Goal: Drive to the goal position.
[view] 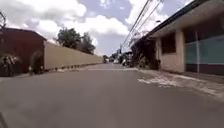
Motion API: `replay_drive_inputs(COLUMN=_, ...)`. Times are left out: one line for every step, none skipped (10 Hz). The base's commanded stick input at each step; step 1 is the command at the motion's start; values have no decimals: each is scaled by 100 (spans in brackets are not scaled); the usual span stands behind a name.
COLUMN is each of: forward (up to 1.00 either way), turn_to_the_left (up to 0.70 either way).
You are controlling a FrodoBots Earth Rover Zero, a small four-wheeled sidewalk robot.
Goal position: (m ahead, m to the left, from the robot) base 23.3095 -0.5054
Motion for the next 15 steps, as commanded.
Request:
replay_drive_inputs(forward=100, turn_to_the_left=0)
replay_drive_inputs(forward=100, turn_to_the_left=0)
replay_drive_inputs(forward=100, turn_to_the_left=0)
replay_drive_inputs(forward=100, turn_to_the_left=0)
replay_drive_inputs(forward=100, turn_to_the_left=0)
replay_drive_inputs(forward=100, turn_to_the_left=0)
replay_drive_inputs(forward=100, turn_to_the_left=0)
replay_drive_inputs(forward=100, turn_to_the_left=0)
replay_drive_inputs(forward=100, turn_to_the_left=0)
replay_drive_inputs(forward=100, turn_to_the_left=0)
replay_drive_inputs(forward=100, turn_to_the_left=0)
replay_drive_inputs(forward=100, turn_to_the_left=0)
replay_drive_inputs(forward=100, turn_to_the_left=0)
replay_drive_inputs(forward=100, turn_to_the_left=0)
replay_drive_inputs(forward=100, turn_to_the_left=0)
